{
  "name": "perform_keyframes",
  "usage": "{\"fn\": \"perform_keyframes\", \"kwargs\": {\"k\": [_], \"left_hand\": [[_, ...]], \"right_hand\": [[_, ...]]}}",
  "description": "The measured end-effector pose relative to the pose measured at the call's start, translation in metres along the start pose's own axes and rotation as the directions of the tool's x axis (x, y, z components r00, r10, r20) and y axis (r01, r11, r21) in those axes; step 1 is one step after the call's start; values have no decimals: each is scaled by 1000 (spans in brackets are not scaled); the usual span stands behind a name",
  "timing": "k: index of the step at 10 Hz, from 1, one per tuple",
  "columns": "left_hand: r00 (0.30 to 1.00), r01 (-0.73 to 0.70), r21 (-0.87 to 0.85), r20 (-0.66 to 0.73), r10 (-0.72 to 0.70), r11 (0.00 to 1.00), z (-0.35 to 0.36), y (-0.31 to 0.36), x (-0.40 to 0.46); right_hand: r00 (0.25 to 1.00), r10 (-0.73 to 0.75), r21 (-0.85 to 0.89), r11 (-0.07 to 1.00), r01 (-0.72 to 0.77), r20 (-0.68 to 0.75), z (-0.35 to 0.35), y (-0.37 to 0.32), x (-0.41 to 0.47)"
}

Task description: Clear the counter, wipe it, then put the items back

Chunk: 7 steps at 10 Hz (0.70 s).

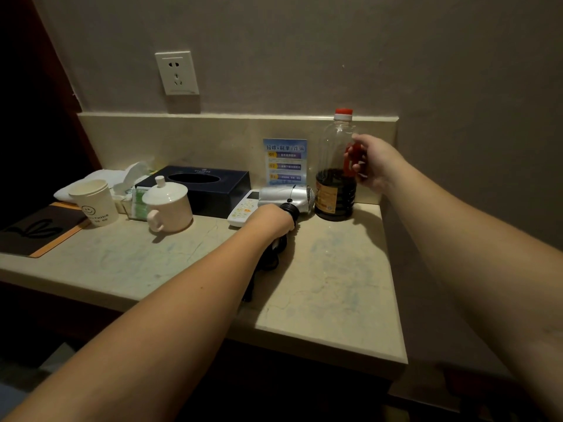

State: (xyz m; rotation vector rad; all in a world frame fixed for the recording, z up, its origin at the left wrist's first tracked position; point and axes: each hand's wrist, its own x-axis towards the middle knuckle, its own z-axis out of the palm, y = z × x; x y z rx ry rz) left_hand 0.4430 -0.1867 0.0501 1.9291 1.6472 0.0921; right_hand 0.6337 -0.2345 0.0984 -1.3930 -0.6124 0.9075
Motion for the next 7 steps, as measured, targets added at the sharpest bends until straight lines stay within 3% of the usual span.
{"fn": "perform_keyframes", "kwargs": {"k": [3,5,7], "left_hand": [[999,-33,43,10,33,999,-1,-2,0],[992,-123,-16,-24,122,992,-2,-19,-13],[975,-216,-170,-93,202,961,-4,-46,-21]], "right_hand": [[999,41,-82,996,-42,-22,2,-4,-7],[988,-74,-268,963,35,-135,14,-13,-23],[961,-178,-339,936,98,-213,18,-8,-47]]}}
